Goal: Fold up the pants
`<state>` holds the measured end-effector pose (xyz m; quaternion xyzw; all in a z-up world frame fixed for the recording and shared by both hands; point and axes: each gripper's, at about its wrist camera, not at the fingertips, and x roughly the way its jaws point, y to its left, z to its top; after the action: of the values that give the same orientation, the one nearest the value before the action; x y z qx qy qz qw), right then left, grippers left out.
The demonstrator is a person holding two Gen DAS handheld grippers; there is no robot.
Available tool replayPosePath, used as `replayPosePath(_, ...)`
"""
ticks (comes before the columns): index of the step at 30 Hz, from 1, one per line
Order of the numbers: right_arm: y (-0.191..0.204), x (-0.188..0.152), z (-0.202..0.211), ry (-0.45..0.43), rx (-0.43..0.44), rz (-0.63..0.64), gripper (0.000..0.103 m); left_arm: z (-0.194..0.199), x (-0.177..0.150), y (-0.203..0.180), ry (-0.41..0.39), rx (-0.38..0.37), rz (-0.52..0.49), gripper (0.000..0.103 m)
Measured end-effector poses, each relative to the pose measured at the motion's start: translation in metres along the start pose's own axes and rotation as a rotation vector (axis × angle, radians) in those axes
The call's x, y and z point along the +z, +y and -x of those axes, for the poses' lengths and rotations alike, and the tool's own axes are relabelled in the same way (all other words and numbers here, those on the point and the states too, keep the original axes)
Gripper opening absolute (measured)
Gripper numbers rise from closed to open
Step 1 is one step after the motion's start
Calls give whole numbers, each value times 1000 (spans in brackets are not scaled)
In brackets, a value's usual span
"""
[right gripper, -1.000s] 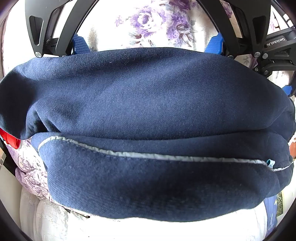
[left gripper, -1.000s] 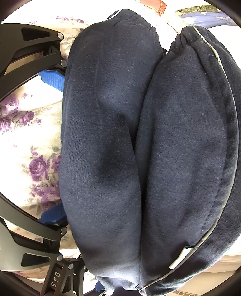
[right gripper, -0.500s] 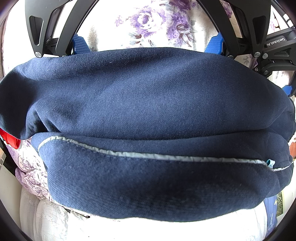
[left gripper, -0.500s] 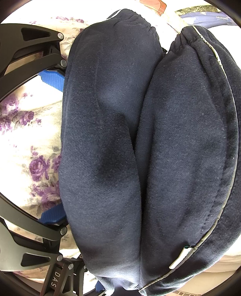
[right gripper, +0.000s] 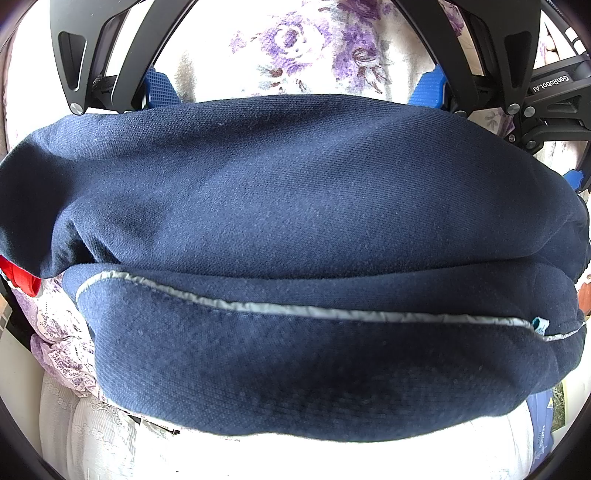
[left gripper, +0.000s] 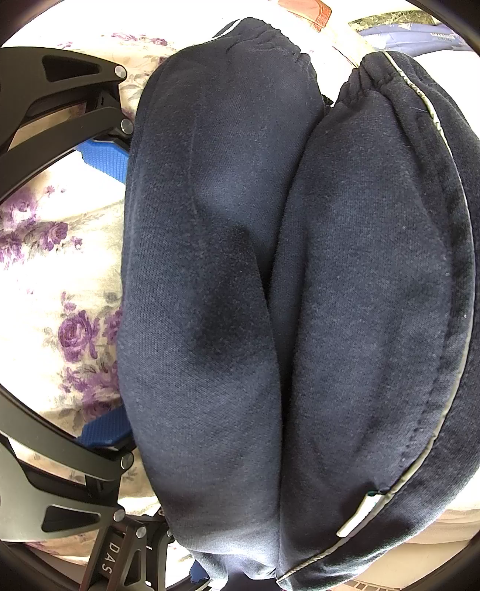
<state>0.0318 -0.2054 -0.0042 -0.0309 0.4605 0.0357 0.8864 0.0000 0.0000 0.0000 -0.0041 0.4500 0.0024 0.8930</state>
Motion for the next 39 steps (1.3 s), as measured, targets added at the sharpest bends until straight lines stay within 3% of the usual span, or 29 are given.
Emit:
replayPosePath(20, 0, 0, 0, 0, 0, 0, 100, 1, 0, -2, -6, 21, -2, 99)
replayPosePath(34, -1, 1, 2, -3, 5, -2, 100, 35, -4, -50, -40, 85, -36, 99)
replayPosePath(39, -4, 1, 3, -3, 4, -2, 100, 33, -2, -41, -39, 84, -36, 99)
